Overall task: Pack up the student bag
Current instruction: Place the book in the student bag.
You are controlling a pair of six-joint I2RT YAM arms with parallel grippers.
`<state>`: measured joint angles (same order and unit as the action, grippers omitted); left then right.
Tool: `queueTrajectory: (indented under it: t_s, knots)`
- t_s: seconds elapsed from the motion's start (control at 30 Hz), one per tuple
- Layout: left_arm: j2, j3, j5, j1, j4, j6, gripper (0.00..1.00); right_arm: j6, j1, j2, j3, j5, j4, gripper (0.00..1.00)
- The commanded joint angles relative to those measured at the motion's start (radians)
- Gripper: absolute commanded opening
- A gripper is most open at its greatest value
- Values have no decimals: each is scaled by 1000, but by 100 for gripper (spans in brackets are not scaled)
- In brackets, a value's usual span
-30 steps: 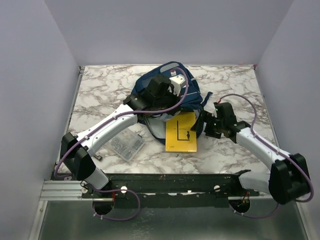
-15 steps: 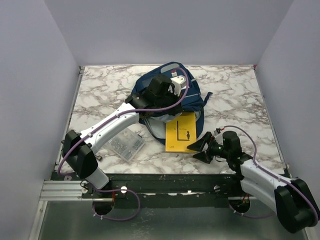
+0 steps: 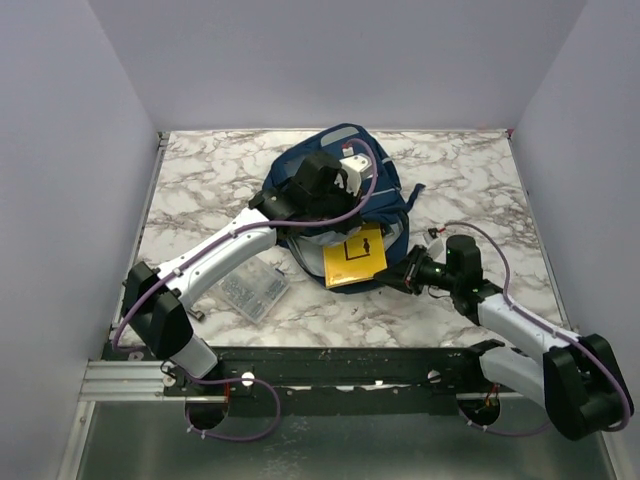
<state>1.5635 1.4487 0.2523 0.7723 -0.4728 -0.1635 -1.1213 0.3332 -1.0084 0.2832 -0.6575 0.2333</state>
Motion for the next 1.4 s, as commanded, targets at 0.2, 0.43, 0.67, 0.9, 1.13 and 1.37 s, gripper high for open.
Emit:
queueTrajectory:
  t_s: [0.2,0.43,0.67,0.9,1.13,1.37]
  knots:
    - [-128,-20,-57,2,78,41,0,219,-143,-402,275,-230,13,0]
    - [-153,-43,-66,8,106,44,0,-162,-182,-614,256,-137,635,0]
    - [-138,-40,-23,7,115,20,0,-429,-71,-816,192,98,1115,0]
    - [-131,-47,-17,8,119,6,0,-286,-17,-752,138,414,1039,0]
    - [-124,-62,-20,8,132,0,0,-153,-14,-798,119,265,1056,36]
    - [-134,-77,-78,8,132,18,0,60,-50,-550,22,174,619,51]
